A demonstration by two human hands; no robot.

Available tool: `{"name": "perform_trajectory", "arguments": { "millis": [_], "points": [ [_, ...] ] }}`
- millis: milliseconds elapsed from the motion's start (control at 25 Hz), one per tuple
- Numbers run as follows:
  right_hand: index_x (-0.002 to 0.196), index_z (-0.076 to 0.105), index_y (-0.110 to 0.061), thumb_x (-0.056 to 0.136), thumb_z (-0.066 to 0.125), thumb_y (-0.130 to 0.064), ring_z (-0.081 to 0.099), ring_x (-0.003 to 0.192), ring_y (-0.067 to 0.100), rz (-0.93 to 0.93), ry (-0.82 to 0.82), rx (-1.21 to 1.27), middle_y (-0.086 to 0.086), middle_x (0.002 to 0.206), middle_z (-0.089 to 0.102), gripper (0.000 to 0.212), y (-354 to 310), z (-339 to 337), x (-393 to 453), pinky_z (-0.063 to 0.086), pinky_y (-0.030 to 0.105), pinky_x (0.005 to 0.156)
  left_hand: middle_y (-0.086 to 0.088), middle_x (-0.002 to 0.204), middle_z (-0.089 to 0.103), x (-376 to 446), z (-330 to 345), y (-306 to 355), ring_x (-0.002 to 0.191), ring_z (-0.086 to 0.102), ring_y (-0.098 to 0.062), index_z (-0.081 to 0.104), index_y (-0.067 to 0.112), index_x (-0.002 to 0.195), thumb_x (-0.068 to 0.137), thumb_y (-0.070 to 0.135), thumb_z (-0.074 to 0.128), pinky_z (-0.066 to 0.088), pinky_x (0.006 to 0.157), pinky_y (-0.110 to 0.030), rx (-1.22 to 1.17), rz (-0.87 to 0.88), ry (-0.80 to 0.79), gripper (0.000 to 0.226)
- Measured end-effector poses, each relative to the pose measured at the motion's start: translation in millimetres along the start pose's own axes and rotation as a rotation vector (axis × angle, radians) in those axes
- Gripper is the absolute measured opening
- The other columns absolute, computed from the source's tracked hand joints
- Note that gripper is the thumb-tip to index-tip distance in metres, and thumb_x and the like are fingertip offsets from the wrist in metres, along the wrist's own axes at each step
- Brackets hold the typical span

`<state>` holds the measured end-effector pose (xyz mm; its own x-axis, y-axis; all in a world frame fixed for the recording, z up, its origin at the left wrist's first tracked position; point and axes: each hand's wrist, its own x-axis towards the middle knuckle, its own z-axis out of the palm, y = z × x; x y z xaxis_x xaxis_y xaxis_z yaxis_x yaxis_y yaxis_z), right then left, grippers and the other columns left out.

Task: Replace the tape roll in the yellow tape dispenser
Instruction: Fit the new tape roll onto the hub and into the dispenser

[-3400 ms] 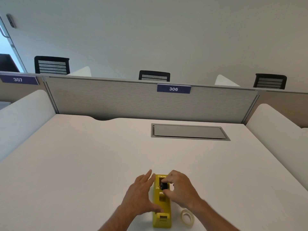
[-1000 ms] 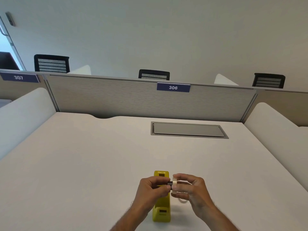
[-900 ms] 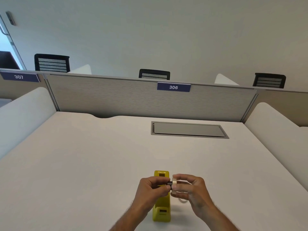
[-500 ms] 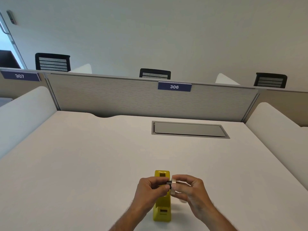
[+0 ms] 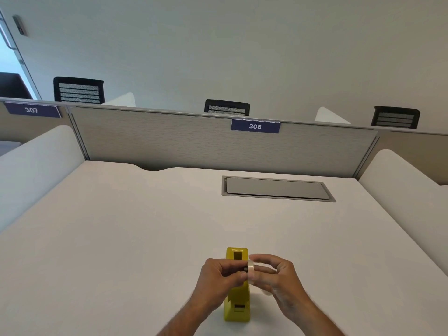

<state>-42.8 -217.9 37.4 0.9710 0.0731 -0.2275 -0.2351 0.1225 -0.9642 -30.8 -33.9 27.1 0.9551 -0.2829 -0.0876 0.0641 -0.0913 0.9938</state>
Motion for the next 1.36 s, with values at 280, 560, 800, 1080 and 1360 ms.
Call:
{"name": "perform_trajectory", "arguments": {
  "millis": [280,560,800,1080,1360],
  "points": [
    [0.099,0.076,-0.019,0.046,0.099,-0.028,0.072,0.097,0.022,-0.053,0.003,-0.161,0.005,0.1,0.077,0.058,4.3,5.1,6.9,0.059,0.032,0.075,0.019,0.1,0.077,4.1,-4.8,-3.4,0.097,0.071,-0.005,0.075,0.045,0.104,0.087,0.012,0.073,0.058,0.085,-0.024,0.137,0.038,0.037,0.037],
    [0.093,0.073,-0.033,0.058,0.094,-0.024,0.071,0.092,0.008,-0.19,-0.026,-0.561,-0.006,0.097,0.074,0.042,2.0,11.0,26.0,0.06,0.025,0.082,0.037,0.086,0.071,12.6,-16.6,-11.5,0.086,0.069,0.005,0.065,0.068,0.086,0.085,0.011,0.074,0.05,0.075,-0.007,0.341,0.042,0.064,0.057],
    [0.097,0.071,-0.034,0.061,0.091,-0.023,0.067,0.092,0.005,-0.289,-0.049,-0.716,-0.011,0.099,0.071,0.043,1.8,6.8,39.2,0.057,0.021,0.082,0.024,0.108,0.066,17.8,-21.3,-23.7,0.097,0.063,-0.006,0.071,0.035,0.114,0.084,0.011,0.076,0.051,0.078,-0.009,0.464,0.071,0.124,0.038],
    [0.1,0.068,-0.044,0.064,0.089,-0.032,0.061,0.099,0.001,-0.287,-0.032,-0.779,-0.019,0.104,0.069,0.042,5.7,4.8,42.9,0.052,0.017,0.078,0.015,0.129,0.061,22.7,-20.8,-28.0,0.105,0.06,-0.004,0.068,0.032,0.121,0.085,0.027,0.076,0.052,0.088,-0.017,0.552,0.102,0.155,0.037],
    [0.1,0.067,-0.044,0.064,0.09,-0.028,0.06,0.1,0.004,-0.258,-0.027,-0.801,-0.016,0.106,0.066,0.045,8.0,5.9,43.3,0.05,0.016,0.078,0.017,0.131,0.06,28.4,-21.9,-29.1,0.1,0.058,-0.001,0.068,0.042,0.119,0.088,0.034,0.071,0.052,0.088,-0.018,0.645,0.123,0.111,0.032]
  ]
}}
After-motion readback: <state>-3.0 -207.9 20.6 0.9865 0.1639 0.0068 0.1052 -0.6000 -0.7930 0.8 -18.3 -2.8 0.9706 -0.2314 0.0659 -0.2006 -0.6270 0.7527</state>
